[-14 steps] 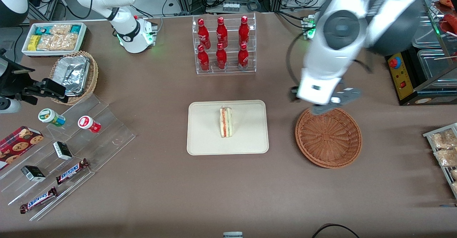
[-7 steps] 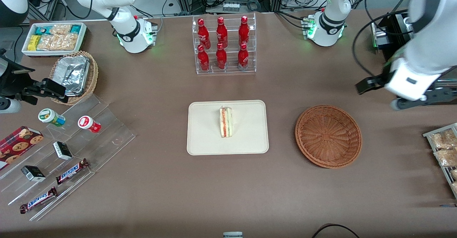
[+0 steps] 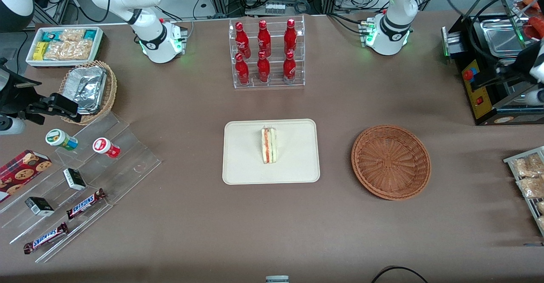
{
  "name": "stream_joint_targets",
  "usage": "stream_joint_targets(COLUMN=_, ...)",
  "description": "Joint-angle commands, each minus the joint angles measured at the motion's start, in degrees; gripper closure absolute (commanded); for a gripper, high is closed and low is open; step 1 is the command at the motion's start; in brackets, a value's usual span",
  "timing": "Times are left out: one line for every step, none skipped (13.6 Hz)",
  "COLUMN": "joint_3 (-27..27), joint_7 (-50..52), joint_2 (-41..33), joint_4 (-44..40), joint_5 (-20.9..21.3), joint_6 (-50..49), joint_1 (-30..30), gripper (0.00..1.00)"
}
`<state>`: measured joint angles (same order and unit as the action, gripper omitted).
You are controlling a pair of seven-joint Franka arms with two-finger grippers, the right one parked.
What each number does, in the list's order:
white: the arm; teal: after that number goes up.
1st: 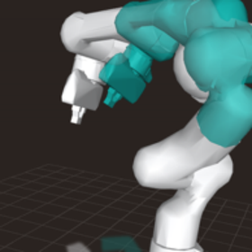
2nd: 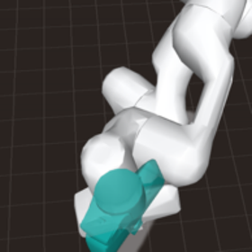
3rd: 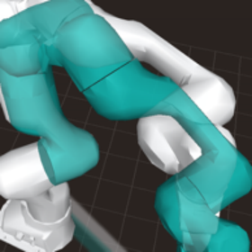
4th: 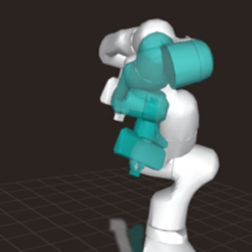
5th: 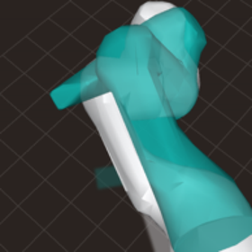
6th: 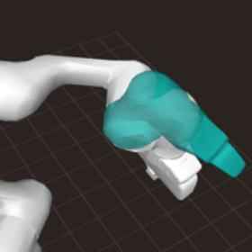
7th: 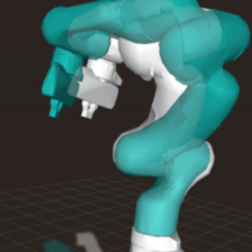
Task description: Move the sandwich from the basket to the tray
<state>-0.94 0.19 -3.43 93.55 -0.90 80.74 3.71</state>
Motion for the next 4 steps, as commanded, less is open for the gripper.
stream_joint_targets(joint_3=-0.81, joint_7=-2.21, joint_2=-1.15, joint_4=0.34, joint_5=-0.6, joint_6=1.09, joint_1=-1.16, gripper=0.0)
stream_joint_targets(joint_3=-0.55, joint_7=-2.22, joint_2=-0.01, joint_4=-1.16, joint_5=-0.25, joint_6=0.82, joint_1=-1.16, gripper=0.0)
stream_joint_targets(joint_3=-0.46, joint_7=-1.78, joint_2=0.7, joint_4=-2.22, joint_5=-0.33, joint_6=1.0, joint_1=-1.08, gripper=0.0)
stream_joint_targets(joint_3=-0.46, joint_7=-1.25, joint_2=1.23, joint_4=-2.67, joint_5=-0.33, joint_6=1.26, joint_1=-1.08, gripper=0.0)
